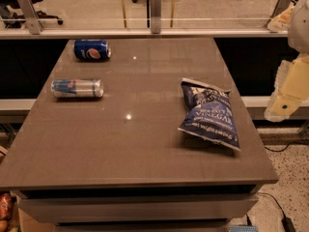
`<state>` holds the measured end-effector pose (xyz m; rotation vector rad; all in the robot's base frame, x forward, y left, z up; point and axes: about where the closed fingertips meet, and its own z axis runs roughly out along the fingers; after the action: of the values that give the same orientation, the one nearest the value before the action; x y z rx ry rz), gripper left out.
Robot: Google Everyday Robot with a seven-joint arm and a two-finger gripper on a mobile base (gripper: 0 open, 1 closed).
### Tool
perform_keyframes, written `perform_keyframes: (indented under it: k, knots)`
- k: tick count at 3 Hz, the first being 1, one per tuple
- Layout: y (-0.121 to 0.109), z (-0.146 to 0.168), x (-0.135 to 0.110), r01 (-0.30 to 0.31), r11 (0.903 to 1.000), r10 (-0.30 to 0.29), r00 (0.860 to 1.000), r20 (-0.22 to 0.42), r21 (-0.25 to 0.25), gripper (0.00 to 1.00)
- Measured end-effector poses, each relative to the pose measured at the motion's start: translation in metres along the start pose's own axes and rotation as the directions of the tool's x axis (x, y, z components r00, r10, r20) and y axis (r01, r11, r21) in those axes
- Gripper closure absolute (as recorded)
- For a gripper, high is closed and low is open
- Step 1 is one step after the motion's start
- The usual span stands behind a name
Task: Move blue chip bag near pepsi can
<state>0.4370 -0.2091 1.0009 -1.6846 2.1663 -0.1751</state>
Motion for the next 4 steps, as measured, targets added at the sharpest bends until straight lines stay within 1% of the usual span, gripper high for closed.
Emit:
perform_keyframes:
  k: [1,2,3,4]
  knots:
    - [0.0,0.0,0.0,0.0,1.0,0.0,1.0,0.0,0.0,0.0]
    - [-0.011,0.0,-0.002,0.063,0.998,-0.063,0.998,0.016,0.0,0.0]
    - [-0.016,0.012,-0.01,0.2,0.9795,-0.199,0.979,0.042,-0.022,0.0]
    - [-0.016,0.031,-0.017,0.349,0.9356,-0.346,0.936,0.069,-0.051,0.0]
